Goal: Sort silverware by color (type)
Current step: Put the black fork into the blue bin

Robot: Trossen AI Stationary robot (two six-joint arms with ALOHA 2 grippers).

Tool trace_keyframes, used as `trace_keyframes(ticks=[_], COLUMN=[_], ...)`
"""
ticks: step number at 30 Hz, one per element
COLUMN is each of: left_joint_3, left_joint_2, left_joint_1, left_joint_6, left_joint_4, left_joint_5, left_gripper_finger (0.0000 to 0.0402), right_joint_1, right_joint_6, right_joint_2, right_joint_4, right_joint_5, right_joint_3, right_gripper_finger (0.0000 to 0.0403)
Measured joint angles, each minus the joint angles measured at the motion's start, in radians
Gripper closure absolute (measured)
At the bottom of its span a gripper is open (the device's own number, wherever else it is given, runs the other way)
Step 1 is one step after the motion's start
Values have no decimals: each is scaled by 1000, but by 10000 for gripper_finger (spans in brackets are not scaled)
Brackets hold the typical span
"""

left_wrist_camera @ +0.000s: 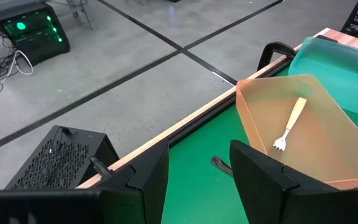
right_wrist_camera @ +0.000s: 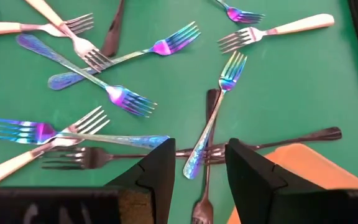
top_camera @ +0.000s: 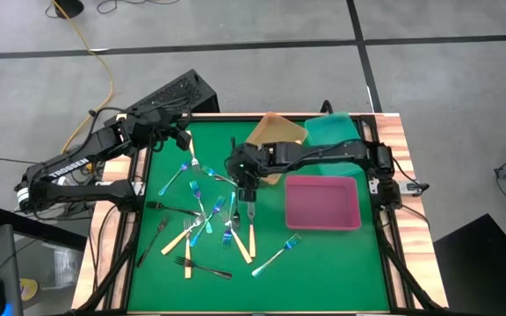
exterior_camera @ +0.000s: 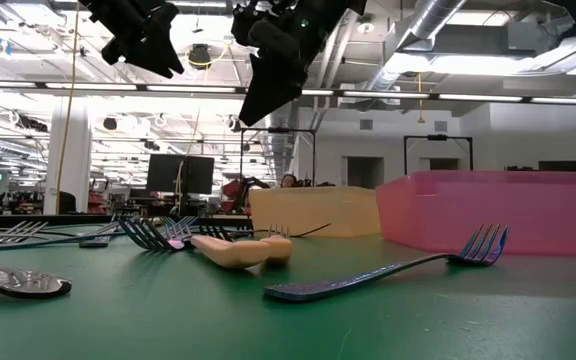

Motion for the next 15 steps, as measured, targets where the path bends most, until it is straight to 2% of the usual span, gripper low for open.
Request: trace_keyframes(ticks=[4, 11, 15], left_joint_3=[0, 0, 0], left_joint_2=[0, 0, 0], left_joint_1=[0, 0, 0], left_joint_6=[0, -1, -1], left_joint_4=[0, 0, 0], left_joint_5=[0, 0, 0], left_gripper_finger=[246, 246, 246], right_joint_1=[2, -9, -14], right_joint_6=[-2, -2, -1], right_joint_2=[4, 1, 1], right_joint_4=[61, 106, 192], right_joint_5=[13, 22, 34], right_joint_3=[-83, -144, -206], right_gripper_finger=[241, 241, 241])
